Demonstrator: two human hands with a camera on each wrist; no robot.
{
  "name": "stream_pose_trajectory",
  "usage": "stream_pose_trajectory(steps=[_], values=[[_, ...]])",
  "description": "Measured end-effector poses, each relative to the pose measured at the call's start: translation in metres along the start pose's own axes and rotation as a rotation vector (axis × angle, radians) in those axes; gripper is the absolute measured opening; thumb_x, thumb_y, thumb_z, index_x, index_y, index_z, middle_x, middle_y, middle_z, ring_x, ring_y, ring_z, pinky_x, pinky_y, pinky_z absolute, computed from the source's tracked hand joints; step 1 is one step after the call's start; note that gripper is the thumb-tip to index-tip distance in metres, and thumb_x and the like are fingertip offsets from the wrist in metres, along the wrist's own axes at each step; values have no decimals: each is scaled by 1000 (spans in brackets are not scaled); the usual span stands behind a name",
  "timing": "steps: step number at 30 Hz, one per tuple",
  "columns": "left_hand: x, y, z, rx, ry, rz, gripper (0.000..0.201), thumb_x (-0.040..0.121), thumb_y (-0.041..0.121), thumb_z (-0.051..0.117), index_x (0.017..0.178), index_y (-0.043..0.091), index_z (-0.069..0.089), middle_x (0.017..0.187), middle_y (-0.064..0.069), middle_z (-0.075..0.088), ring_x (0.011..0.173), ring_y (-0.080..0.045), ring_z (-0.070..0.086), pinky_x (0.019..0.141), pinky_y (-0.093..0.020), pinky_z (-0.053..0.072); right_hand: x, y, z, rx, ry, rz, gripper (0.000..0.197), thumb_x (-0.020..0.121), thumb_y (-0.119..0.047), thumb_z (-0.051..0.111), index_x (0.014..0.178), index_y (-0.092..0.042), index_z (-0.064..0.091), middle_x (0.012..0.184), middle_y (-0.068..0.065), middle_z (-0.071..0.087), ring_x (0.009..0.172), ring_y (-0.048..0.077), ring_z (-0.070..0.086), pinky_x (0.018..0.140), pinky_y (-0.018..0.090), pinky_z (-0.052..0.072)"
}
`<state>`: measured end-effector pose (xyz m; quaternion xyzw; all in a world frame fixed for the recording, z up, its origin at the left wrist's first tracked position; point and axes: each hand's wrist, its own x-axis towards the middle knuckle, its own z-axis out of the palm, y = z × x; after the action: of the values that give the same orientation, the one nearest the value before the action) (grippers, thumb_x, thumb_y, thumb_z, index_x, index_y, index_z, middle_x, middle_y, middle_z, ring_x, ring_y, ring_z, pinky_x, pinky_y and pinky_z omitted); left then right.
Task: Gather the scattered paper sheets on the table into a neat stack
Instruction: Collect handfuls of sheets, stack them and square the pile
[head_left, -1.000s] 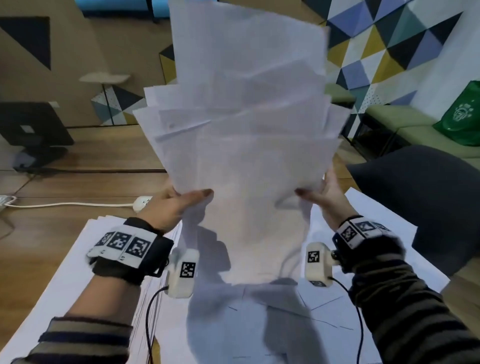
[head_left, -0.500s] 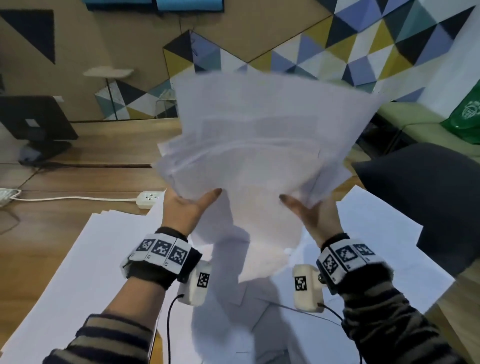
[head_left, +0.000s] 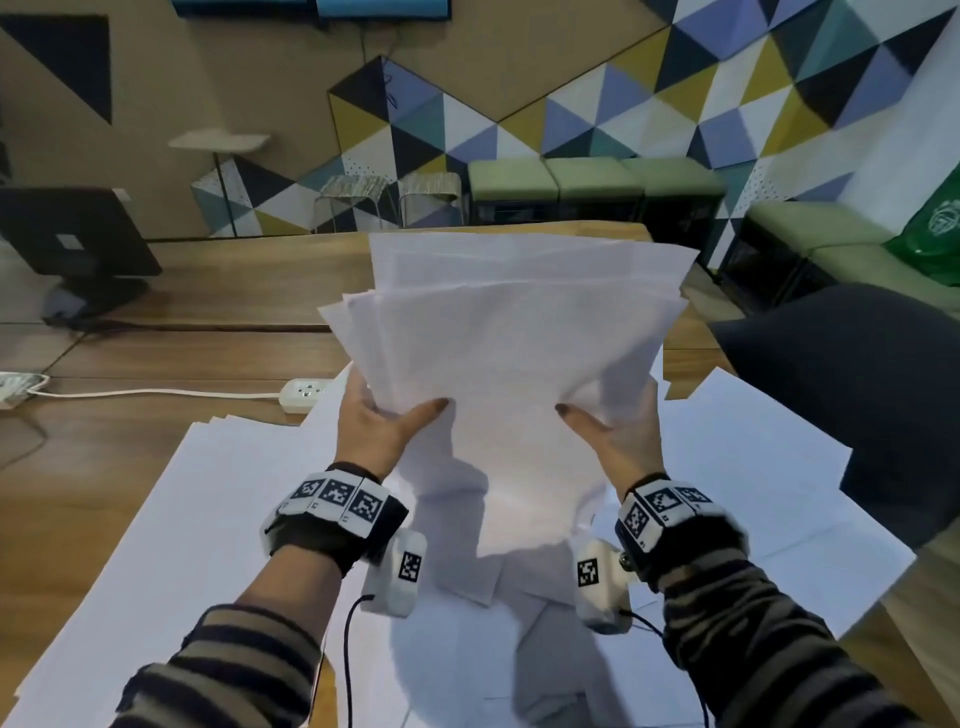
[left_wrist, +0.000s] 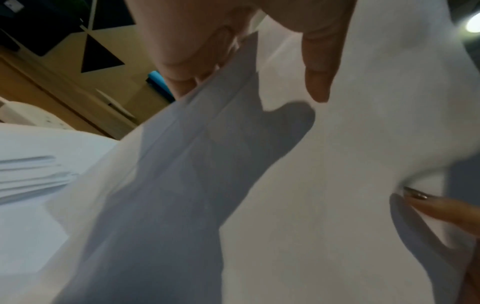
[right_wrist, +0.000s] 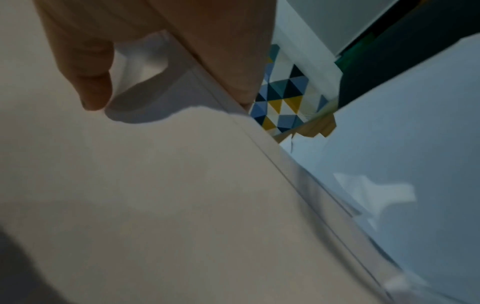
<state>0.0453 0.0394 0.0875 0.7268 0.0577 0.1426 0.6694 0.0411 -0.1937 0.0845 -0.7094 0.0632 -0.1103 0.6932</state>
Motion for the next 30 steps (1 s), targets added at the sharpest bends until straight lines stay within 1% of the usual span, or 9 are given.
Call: stream_pose_trajectory(steps=[1,3,7,12,15,19,23,26,30], values=[[-3,-1,2,34,-31,-22,57,65,5,82,113,10,53,97,4,64,94,-16,63,72,-10,48,-1,3,0,-30,1,20,74,68,-13,81,126,-23,37,124,-7,49,107,-1,52,91,7,42],[-5,-4,6,50,-64,-57,54,65,10,84,109,14,54,97,2,64,100,-21,61,76,-18,47,-4,0,2,-10,-19,59,66,70,-9,79,119,-24,37,110,-14,52,93,-12,55,79,-1,41],[-7,-1,9,-52,26,35,87,48,28,86,122,17,43,109,-3,65,103,-16,64,87,-24,52,-2,-2,0,67,58,10,68,70,1,76,125,-14,39,92,-9,60,79,-1,63,63,5,49],[3,23,14,0,62,189,75,51,38,80,113,20,42,111,-5,61,106,-19,61,93,-31,49,4,-16,7,-43,33,-96,56,62,-22,83,102,-32,44,101,-3,63,94,3,64,85,25,51],[10,24,13,-36,95,215,76,52,33,82,113,16,42,108,-9,60,102,-23,61,90,-32,50,8,-15,5,32,31,-75,51,59,-17,78,97,-29,46,93,-4,63,80,-2,64,74,18,51],[6,18,19,17,-5,206,77,51,37,78,118,19,44,105,13,59,102,-3,59,94,-26,48,3,-12,11,-52,-23,-63,41,70,-2,76,91,-26,50,92,-1,64,82,9,63,76,25,53],[15,7,13,34,2,87,84,53,33,80,126,17,42,105,1,63,101,-17,62,87,-26,50,7,-7,13,-24,38,7,45,73,3,71,102,-21,46,94,-6,61,88,13,61,82,26,51],[15,-1,14,181,-109,-12,61,63,25,76,118,6,57,104,-8,67,97,-22,63,77,-16,50,6,-5,13,-164,-23,58,34,79,0,65,105,-17,52,94,-1,62,93,19,58,85,30,47],[7,-14,13,294,-77,-159,51,69,42,60,104,6,63,102,-17,69,98,-31,63,88,-41,51,-4,3,19,-281,-75,160,25,86,-9,59,110,-11,58,102,6,63,105,29,59,90,34,45]])
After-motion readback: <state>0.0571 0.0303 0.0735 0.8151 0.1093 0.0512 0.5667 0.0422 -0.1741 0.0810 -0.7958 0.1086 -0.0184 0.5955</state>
